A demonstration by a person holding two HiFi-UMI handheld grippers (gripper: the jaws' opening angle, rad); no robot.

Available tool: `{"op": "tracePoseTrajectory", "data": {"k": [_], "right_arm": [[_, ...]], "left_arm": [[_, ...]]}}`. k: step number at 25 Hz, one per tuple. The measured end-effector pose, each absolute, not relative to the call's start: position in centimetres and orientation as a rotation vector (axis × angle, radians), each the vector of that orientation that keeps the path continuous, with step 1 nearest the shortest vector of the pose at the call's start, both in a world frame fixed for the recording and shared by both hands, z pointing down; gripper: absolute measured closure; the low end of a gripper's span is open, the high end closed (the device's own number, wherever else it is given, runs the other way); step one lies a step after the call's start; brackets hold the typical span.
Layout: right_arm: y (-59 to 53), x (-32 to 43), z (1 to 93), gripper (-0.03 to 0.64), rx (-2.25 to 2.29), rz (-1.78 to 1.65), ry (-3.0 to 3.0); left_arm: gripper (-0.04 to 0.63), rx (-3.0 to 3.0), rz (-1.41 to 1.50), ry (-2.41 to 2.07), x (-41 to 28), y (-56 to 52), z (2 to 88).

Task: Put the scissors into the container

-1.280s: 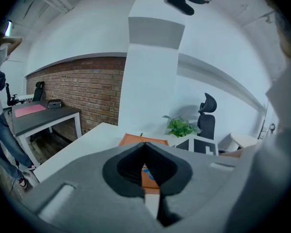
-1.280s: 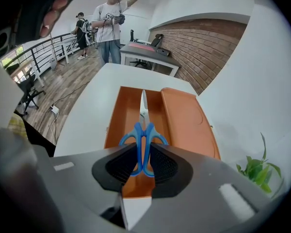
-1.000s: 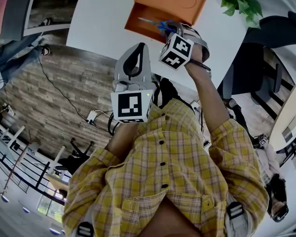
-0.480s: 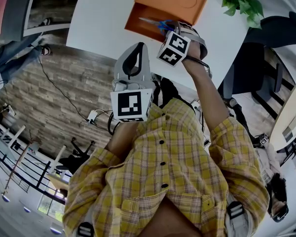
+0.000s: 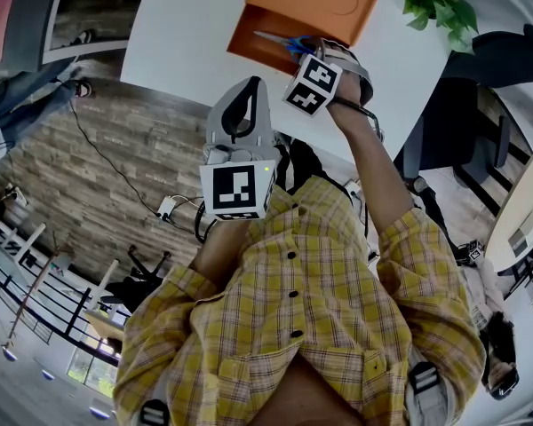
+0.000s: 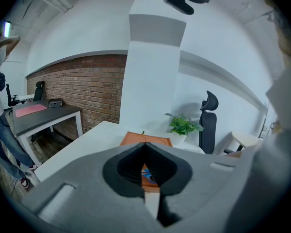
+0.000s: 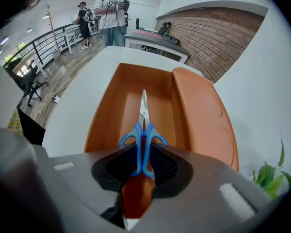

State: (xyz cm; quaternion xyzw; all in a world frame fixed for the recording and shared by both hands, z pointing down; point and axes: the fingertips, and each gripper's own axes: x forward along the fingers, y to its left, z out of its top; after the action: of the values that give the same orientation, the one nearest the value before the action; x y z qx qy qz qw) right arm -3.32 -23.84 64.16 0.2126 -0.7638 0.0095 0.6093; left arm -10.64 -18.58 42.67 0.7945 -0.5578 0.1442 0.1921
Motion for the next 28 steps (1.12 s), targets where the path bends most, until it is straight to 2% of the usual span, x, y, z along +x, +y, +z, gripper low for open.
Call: {"op": "tracePoseTrajectory", "data": {"k": [20,28], "right_arm": [[-24.0,-3.2,64.0,0.497,0.504,0.003,-1.741],[-23.7,-3.2,62.0,0.546,0.547,-0.013,-1.771]], "left_arm": [[0.595,2.222,0.406,-1.565,-11.0,-18.4,42.8],[0.595,2.237,0.400,-1.569,-10.7,-18.0,42.3]]}}
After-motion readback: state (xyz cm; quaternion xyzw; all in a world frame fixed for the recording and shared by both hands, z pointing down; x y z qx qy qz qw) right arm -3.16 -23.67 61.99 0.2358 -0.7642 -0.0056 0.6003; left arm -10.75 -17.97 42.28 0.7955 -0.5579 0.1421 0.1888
